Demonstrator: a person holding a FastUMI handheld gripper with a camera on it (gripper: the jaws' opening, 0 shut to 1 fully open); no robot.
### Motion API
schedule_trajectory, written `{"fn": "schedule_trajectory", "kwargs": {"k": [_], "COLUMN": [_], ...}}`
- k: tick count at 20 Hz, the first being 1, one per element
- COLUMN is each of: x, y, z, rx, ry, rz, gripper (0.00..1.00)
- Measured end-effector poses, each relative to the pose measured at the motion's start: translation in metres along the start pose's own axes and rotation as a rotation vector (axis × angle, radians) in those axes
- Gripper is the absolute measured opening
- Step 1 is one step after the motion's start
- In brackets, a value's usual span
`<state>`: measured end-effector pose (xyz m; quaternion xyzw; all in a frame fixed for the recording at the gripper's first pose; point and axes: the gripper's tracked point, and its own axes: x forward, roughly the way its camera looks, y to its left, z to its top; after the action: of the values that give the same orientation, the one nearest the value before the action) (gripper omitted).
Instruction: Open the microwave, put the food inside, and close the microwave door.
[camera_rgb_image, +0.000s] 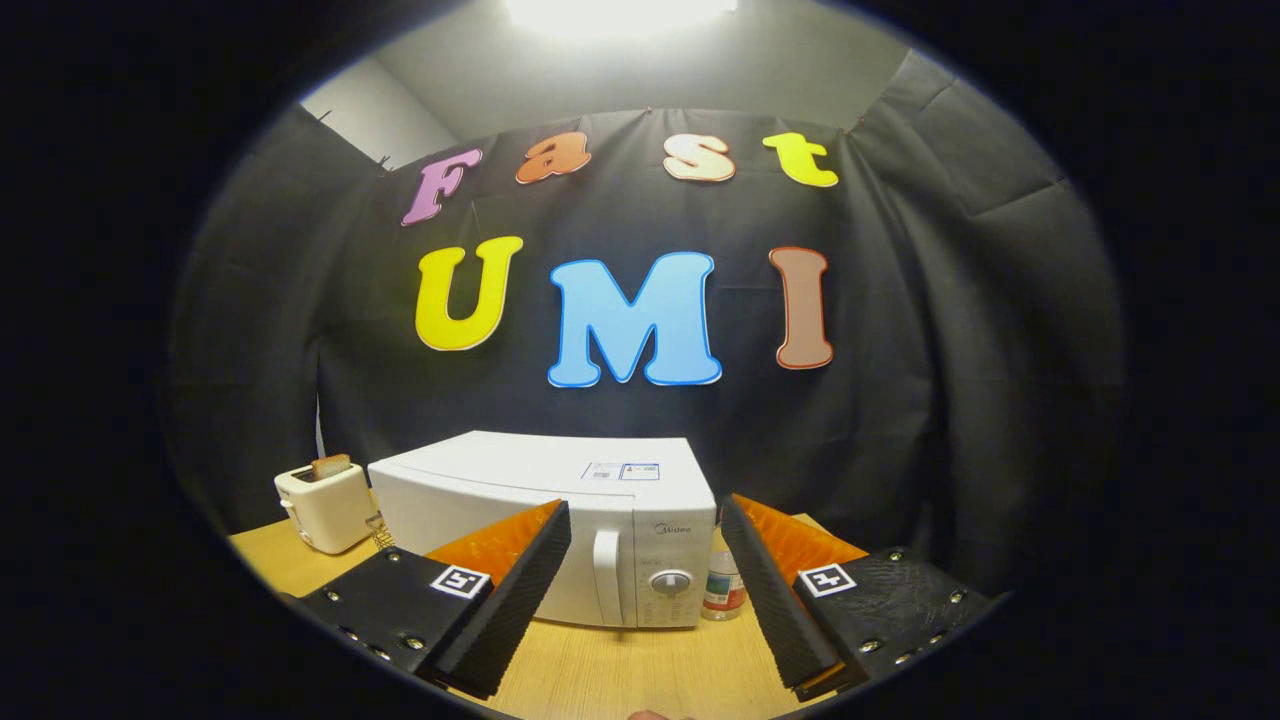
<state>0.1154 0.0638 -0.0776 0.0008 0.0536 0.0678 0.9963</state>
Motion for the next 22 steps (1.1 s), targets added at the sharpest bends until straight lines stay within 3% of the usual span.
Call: {"fn": "schedule_trajectory", "kwargs": {"k": [12,15,17,19,21,22], "x": [0.078,0.092,0.098,0.101,0.104,0.109], "y": [0.029,0.030,0.032,0.032,0.031,0.035], "z": [-0.116,-0.132,-0.142,-0.150,-0.146,-0.150], "rx": [0.018,0.047,0.060,0.054,0.065,0.078], "ry": [0.247,0.291,0.317,0.337,0.343,0.349], "rz": [0.060,0.045,0.039,0.022,0.002,0.016], "gripper": [0.97,0.92,0.73,0.73,0.49,0.47]}}
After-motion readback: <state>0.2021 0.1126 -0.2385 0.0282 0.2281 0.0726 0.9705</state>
